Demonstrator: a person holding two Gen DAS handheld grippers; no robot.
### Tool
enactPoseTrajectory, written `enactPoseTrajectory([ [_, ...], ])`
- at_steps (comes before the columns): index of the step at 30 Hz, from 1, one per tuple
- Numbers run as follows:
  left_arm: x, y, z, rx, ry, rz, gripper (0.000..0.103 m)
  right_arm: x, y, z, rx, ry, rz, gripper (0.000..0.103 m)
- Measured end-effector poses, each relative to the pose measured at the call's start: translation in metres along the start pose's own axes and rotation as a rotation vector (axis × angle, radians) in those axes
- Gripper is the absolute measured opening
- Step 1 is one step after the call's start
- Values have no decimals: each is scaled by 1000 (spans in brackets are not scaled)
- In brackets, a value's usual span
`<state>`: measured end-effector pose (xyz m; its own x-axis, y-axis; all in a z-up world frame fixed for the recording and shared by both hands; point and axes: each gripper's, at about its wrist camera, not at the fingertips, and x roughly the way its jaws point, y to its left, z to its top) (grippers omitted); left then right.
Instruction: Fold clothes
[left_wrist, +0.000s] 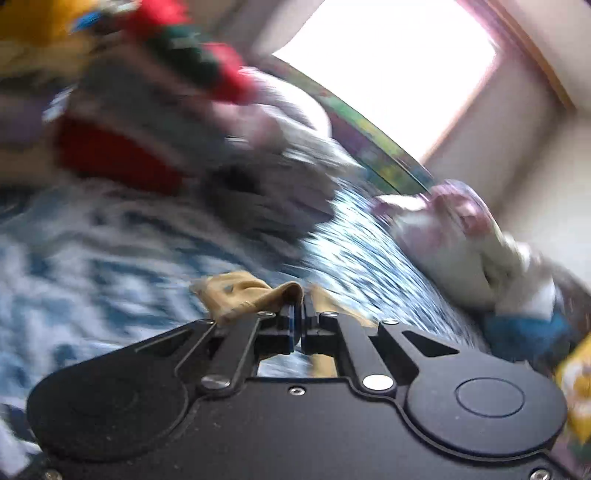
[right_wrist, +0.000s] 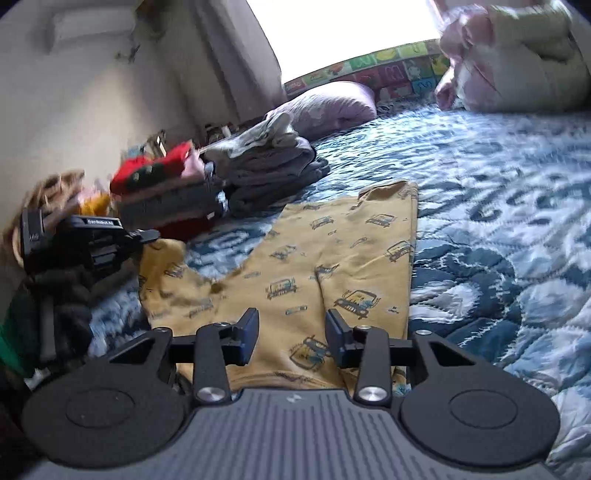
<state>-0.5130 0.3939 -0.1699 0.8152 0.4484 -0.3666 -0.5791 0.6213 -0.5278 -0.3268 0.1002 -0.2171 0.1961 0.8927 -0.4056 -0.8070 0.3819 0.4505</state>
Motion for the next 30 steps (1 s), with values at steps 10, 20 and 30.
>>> enactPoseTrajectory([
  [10, 52, -124, -64, 259, 124, -126, 0, -15, -74, 7, 400, -73, 49, 41],
  [20, 53, -137, -88, 319, 275, -205, 28, -27, -130, -4, 633, -124, 28, 41],
  [30, -7, -56, -54, 259, 183, 36, 28, 11, -94, 12, 504, -78, 79, 41],
])
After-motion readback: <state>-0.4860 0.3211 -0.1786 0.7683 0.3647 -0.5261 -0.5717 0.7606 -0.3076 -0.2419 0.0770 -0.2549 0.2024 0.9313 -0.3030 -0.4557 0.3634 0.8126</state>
